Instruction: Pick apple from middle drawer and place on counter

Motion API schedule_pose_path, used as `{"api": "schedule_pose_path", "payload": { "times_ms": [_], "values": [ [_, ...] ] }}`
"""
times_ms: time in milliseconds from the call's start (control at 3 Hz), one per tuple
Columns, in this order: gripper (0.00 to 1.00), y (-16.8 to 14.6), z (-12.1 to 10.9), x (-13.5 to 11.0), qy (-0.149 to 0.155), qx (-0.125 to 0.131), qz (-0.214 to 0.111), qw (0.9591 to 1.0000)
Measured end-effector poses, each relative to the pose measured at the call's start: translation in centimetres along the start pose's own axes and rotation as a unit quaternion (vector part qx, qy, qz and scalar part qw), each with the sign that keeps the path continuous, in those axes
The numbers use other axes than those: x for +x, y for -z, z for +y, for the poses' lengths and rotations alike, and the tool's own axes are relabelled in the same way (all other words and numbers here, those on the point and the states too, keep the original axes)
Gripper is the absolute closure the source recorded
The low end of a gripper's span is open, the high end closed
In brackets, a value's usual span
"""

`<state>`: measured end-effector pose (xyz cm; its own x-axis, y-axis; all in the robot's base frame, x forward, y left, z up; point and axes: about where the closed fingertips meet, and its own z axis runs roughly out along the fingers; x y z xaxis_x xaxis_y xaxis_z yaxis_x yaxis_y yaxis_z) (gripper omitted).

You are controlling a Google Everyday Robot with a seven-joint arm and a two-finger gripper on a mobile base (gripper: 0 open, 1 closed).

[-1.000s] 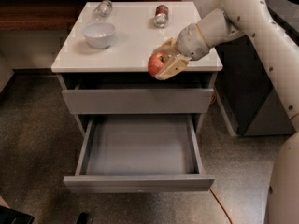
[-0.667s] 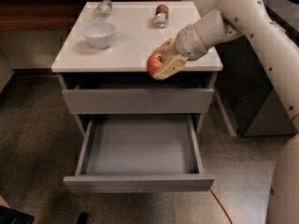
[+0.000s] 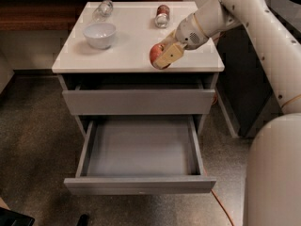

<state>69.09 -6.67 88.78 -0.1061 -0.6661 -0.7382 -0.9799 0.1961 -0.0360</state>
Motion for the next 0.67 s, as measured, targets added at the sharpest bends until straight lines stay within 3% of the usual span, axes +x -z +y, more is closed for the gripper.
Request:
{"api": "schedule_pose_path", "payload": {
  "times_ms": [667],
  "values": [
    [1.00, 1.6, -3.8, 0.3, -0.076, 0.011, 0.020, 0.9968]
  ]
}}
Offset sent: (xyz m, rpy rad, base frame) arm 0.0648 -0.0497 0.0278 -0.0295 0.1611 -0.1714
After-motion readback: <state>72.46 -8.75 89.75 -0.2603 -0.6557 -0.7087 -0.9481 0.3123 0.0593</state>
